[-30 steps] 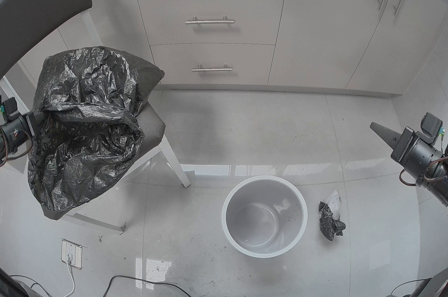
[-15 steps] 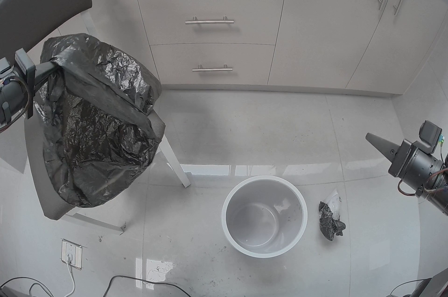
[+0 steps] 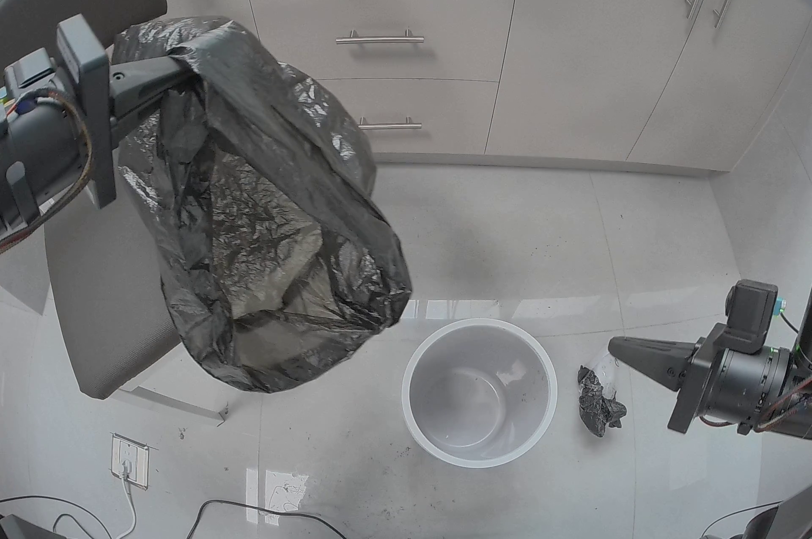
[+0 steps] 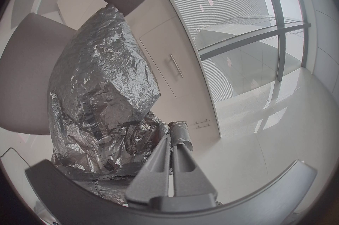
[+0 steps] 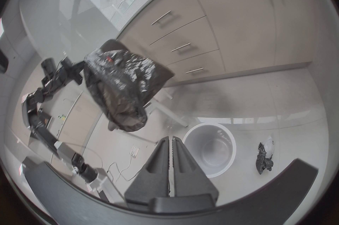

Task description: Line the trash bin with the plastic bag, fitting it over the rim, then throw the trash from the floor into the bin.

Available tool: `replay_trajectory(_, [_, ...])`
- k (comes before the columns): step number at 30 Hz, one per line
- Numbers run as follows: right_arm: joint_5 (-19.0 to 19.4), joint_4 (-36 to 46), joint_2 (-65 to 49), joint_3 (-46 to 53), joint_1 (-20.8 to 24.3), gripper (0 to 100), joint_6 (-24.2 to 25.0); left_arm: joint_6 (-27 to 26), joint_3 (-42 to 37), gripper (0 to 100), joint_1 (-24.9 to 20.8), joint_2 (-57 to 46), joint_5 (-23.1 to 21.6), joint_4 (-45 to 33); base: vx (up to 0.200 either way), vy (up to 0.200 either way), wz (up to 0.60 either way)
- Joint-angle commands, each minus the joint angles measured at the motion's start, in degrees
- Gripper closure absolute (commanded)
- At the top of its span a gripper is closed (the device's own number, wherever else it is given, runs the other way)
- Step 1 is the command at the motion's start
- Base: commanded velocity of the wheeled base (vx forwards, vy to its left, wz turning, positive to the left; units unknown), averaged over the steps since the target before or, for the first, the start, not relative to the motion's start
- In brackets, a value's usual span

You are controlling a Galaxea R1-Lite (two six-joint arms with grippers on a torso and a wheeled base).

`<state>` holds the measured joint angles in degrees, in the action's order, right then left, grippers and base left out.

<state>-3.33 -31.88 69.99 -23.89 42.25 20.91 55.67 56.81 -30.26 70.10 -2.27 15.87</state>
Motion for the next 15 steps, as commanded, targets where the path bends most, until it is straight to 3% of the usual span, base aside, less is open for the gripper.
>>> replay_trajectory(1, [-0.6,1.5,1.6,-0.5,5.6,100,-0.9,0.1,3.0,100,-6.1,5.1,3.1,-0.5,0.0,0.0,0.0])
replay_trajectory(4, [-1.2,1.2,4.4,-0.8,6.8,100,-1.0,0.0,3.4,100,-7.7,6.5,3.2,-0.5,0.0,0.0,0.0])
replay_trajectory(5, [-1.5,1.1,5.2,-1.1,7.1,0,-1.2,-0.5,3.4,100,-8.0,6.7,3.2,-0.5,0.0,0.0,0.0])
replay_trajectory(15, [-1.9,0.4,15.3,-3.8,12.2,0,-3.1,-1.8,3.1,100,-8.8,5.9,3.3,-0.4,0.0,0.0,0.0])
